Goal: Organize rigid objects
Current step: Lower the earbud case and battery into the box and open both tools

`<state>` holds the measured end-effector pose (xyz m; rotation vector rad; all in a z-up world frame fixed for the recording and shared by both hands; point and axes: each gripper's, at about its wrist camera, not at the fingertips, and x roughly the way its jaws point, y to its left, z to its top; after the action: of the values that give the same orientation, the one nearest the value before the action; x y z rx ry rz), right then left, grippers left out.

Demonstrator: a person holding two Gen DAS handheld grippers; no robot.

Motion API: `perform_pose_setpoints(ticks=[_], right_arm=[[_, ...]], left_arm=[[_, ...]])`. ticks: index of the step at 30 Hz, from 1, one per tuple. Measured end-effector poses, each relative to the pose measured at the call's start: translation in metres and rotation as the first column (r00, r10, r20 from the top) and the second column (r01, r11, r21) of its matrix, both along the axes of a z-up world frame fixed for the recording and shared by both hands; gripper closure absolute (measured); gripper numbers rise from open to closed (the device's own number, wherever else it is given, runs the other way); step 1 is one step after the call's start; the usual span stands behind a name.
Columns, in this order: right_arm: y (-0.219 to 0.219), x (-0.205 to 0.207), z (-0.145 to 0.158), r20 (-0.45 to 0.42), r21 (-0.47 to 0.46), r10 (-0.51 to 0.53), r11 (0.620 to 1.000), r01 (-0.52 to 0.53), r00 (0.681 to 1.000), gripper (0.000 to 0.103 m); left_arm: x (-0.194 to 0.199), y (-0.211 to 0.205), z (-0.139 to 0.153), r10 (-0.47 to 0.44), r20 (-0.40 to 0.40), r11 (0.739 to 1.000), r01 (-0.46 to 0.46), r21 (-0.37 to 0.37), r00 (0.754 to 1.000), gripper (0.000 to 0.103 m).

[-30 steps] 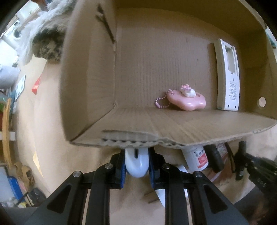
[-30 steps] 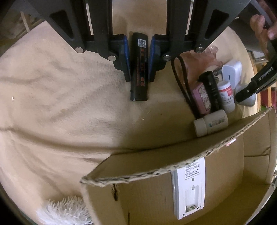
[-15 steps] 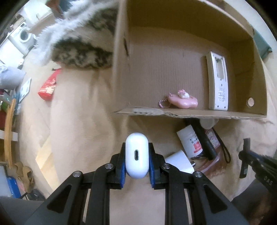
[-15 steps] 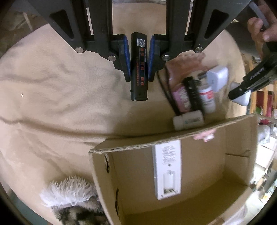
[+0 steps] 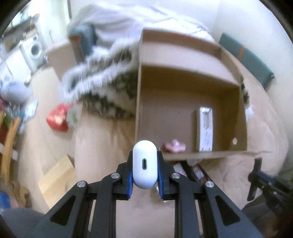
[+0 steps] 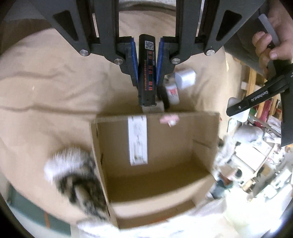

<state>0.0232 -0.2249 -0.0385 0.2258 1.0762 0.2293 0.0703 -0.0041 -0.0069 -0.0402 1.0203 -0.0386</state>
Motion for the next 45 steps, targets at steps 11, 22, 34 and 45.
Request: perform_pose_setpoints(ticks=[11, 22, 34, 45], right_arm=[[0.003, 0.028, 0.075, 0.238, -0.003, 0.021, 1.0, -0.021, 0.971, 0.083], [0.005, 0.097, 0.05, 0.189, -0.032, 0.029, 0.999, -0.024, 0.981, 0.083], [0.01, 0.142, -0.022, -0.025, 0.028, 0.009, 1.0, -0.008, 1.0, 0.083], [0.02, 0.147, -0.06, -0.155, 0.007, 0.017, 1.0, -0.016, 0.988, 0.083]], left_arm=[[0.011, -0.01, 0.058, -0.023, 0.163, 1.0, 0.023, 0.001, 0.986, 0.084], [0.062, -0.025, 0.013, -0.041, 0.075, 0.999, 0.04, 0.01, 0.996, 0.084], [0.093, -0.044, -0.059, -0.107, -0.032, 0.994, 0.108, 0.029, 0.994, 0.084], [0.101, -0.049, -0.083, -0.11, -0.101, 0.992, 0.115, 0.043, 0.989, 0.084]])
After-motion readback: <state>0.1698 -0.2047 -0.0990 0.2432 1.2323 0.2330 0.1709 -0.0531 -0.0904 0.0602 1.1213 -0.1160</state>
